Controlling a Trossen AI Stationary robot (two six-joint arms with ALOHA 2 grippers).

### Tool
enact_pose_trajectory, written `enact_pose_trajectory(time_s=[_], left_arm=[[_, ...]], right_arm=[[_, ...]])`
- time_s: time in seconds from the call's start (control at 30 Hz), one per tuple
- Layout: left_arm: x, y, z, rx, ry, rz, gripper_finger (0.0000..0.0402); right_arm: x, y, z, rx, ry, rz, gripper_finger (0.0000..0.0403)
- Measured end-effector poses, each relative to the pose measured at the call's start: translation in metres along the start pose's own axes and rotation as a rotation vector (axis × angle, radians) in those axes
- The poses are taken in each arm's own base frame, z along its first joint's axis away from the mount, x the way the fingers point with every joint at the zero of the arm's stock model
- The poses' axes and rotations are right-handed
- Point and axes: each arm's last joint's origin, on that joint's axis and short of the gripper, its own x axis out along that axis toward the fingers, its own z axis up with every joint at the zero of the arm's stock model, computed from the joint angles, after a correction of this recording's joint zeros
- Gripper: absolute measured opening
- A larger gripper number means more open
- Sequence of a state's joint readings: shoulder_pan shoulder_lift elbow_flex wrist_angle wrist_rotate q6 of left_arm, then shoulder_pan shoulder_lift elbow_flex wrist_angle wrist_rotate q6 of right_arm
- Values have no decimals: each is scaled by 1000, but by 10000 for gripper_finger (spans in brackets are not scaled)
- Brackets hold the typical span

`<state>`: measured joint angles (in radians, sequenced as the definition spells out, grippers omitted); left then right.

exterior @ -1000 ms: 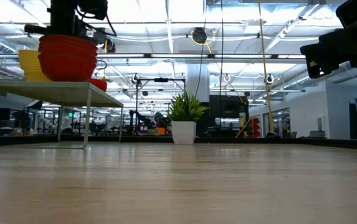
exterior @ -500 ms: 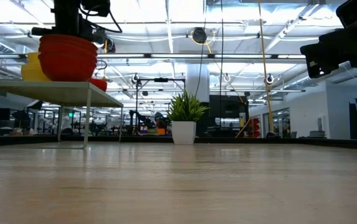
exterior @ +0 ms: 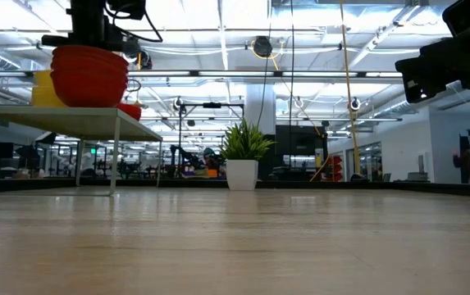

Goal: Pick & Place Mini bowls
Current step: Stack the yellow bowl on the yellow bowls on the shelf, then return to Home Position

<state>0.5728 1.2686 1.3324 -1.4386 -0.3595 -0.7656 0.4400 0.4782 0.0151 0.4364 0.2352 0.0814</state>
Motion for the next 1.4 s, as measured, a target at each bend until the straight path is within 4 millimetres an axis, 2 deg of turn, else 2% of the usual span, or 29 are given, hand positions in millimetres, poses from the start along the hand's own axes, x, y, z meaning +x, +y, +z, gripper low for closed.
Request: enact_pose_trajectory(time_s=[0.17,0.47,0.6,0.73,0.97,1.07,1.27,1.4], left_arm=[[0,2,-2,-15,26,20,14],[0,1,-3,-47,39,0,89],[-3,0,-3,-3,85,-70,114],[-20,2,4,-3,47,-133,127],[-62,12,19,-59,-128,-194,129],[-77,9,21,-24,-194,-260,129],[-108,-3,6,181,-375,-437,129],[-126,7,-10,233,-489,-470,129]], right_arm=[[0,0,0,0,0,0,144],[0,0,0,0,0,0,144],[0,0,0,0,0,0,144],[0,0,0,0,0,0,144],[0,0,0,9,0,0,144],[0,0,0,10,0,0,144],[0,0,0,11,0,0,144],[0,0,0,11,0,0,144]])
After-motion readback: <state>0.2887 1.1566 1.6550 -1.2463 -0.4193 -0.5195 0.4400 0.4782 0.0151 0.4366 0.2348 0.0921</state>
